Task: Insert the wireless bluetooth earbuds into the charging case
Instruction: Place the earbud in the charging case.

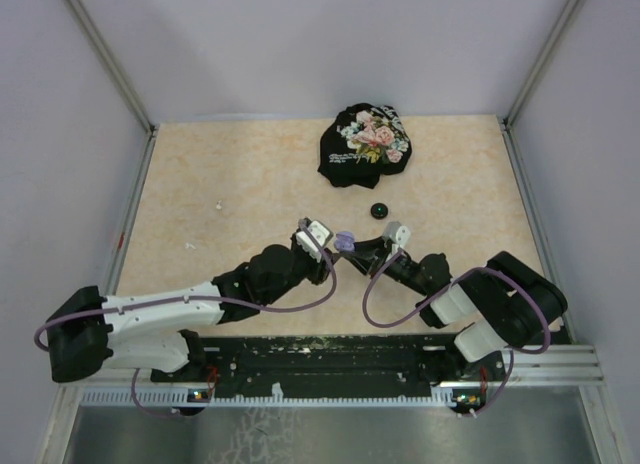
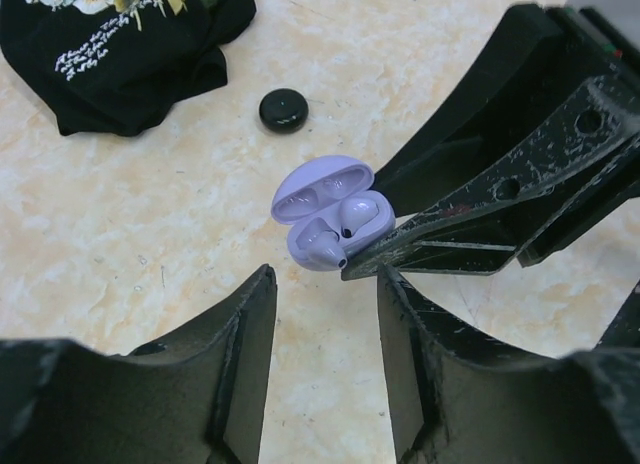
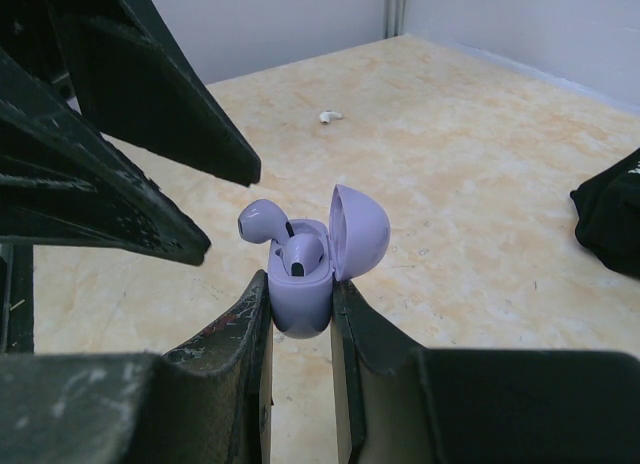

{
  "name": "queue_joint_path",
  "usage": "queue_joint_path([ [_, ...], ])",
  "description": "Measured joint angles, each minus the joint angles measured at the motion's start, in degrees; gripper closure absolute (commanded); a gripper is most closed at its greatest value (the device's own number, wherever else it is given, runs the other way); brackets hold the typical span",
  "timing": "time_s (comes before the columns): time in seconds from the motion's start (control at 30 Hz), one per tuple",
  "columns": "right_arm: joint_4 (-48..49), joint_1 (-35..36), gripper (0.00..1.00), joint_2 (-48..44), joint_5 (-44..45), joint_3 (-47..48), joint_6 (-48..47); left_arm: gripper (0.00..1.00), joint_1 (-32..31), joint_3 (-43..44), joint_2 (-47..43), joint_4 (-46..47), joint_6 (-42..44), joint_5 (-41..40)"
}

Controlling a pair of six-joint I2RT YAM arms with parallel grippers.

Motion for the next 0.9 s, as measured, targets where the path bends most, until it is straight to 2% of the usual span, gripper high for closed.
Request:
queue_joint_path([
  [0.1, 0.0, 0.0, 1.0, 0.0, 0.0, 0.0, 0.0, 0.36, 0.0, 0.15, -2.47, -1.86, -3.37, -0.63],
  [0.27, 0.0, 0.0, 1.0, -0.02, 0.0, 0.0, 0.0, 0.27, 0.0, 1.09, -3.91, -3.65, -7.69, -1.36],
  [0.53, 0.0, 0.0, 1.0, -0.02, 0.0, 0.0, 0.0, 0.26, 0.0, 5.01, -1.11, -7.04, -11.54, -5.03],
  [0.9, 0.0, 0.0, 1.0, 0.0, 0.0, 0.0, 0.0, 0.27, 0.42, 5.51, 0.35, -10.19, -13.16, -7.32],
])
